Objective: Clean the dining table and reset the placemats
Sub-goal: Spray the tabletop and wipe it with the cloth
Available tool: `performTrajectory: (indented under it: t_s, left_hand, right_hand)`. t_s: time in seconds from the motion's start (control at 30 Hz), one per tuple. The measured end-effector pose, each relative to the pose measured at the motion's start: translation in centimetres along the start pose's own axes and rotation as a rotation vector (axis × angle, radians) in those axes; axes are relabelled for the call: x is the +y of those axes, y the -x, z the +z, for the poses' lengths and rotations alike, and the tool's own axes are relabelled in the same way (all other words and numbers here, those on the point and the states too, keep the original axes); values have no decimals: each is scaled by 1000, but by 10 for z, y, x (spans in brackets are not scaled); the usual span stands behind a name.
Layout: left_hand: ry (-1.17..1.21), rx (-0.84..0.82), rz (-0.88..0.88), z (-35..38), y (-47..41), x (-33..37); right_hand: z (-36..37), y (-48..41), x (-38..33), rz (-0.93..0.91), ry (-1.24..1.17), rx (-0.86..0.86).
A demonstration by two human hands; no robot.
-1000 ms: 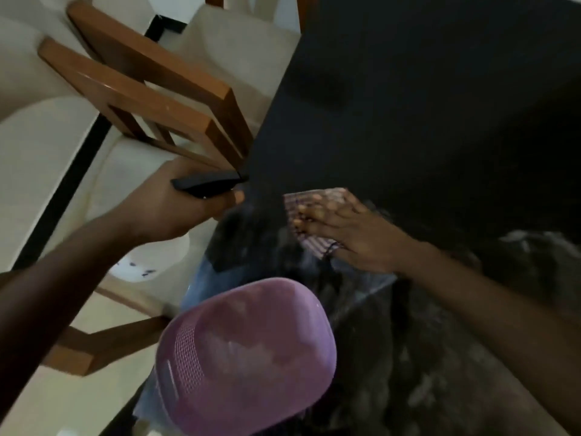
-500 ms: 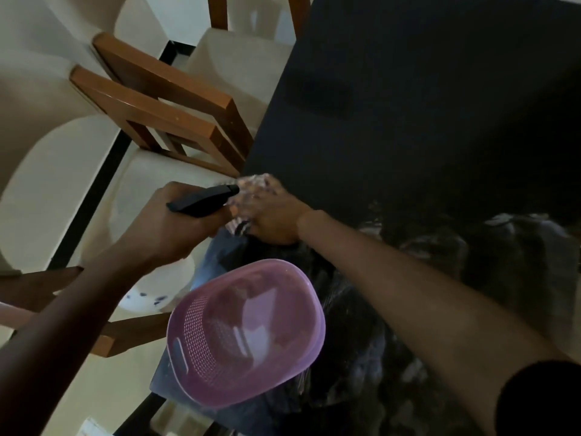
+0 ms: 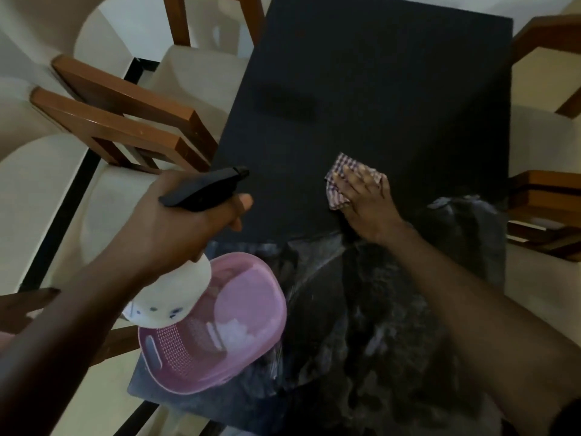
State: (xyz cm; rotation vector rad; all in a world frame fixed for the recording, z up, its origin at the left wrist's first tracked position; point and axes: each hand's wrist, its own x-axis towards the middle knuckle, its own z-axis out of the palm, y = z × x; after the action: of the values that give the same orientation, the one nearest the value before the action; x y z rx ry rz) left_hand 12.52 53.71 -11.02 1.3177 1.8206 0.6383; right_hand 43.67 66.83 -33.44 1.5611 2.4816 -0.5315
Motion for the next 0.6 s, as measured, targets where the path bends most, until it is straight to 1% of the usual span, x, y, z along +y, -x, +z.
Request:
performTrajectory:
  t_s: [0.03,0.1,0.27,0.37,0.43,0.5,0.57,0.6]
  left_hand:
    - [-2,-17,-8,10,7,9]
    - [21,-63,-34,31,21,22]
    - [127,-139,-74,79,53,39]
    - [72,-183,-110,107,75,43]
    - [33,-178,-123,124,89,43]
    - [47,-189,-146,138,100,42]
    - [86,-228,-163,151,111,44]
    - [83,-240,-156,156,115,46]
  right_hand:
    - [4,2,-7,28,-11,15]
    - [17,19,-22,-25,4,36]
    - [55,111,-35,-370,79,19]
    - [72,172,-7,-543,153,-37]
    - [70,192,28,-594,183,-65]
    - [58,189,61,-518,213,-81]
    - [42,169,86,-332,182,-86]
    - [33,154,94,-213,130,-77]
